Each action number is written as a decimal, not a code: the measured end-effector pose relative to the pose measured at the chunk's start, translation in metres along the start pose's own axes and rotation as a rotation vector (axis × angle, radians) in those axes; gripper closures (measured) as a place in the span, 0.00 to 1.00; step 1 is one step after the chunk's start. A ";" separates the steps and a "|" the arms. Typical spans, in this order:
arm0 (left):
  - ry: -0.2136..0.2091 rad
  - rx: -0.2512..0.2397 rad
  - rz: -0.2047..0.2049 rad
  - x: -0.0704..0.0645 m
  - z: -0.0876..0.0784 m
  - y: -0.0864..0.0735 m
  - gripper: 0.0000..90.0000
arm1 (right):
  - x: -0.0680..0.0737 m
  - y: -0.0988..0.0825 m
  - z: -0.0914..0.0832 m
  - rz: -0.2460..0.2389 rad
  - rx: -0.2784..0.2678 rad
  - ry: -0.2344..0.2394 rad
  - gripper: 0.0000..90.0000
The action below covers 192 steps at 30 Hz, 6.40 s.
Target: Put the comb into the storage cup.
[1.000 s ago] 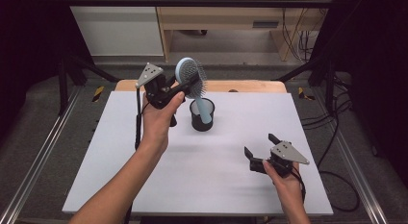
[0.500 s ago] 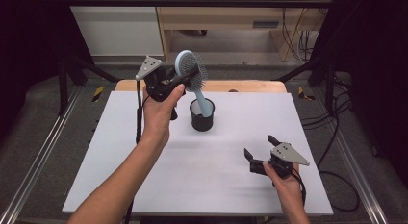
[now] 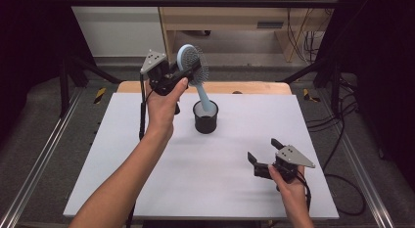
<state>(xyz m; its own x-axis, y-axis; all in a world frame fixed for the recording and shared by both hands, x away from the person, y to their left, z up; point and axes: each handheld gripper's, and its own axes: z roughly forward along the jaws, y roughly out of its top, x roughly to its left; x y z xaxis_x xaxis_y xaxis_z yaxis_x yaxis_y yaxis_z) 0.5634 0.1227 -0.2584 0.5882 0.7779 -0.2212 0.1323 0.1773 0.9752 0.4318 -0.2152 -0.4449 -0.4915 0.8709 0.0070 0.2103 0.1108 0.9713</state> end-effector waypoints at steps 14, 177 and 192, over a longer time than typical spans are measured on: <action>0.014 0.012 0.026 0.005 0.014 -0.009 0.57 | 0.000 0.000 0.000 -0.004 0.006 0.003 0.04; 0.046 0.163 0.014 0.027 0.063 -0.108 0.56 | 0.008 -0.007 0.005 -0.070 0.050 0.065 0.05; 0.049 0.169 0.011 0.028 0.063 -0.114 0.56 | 0.008 -0.007 0.005 -0.067 0.048 0.067 0.05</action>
<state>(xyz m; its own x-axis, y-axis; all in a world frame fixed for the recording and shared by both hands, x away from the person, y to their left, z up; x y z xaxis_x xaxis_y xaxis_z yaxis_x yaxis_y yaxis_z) 0.6153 0.0868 -0.3753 0.5516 0.8081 -0.2068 0.2607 0.0685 0.9630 0.4301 -0.2065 -0.4527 -0.5604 0.8273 -0.0399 0.2147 0.1916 0.9577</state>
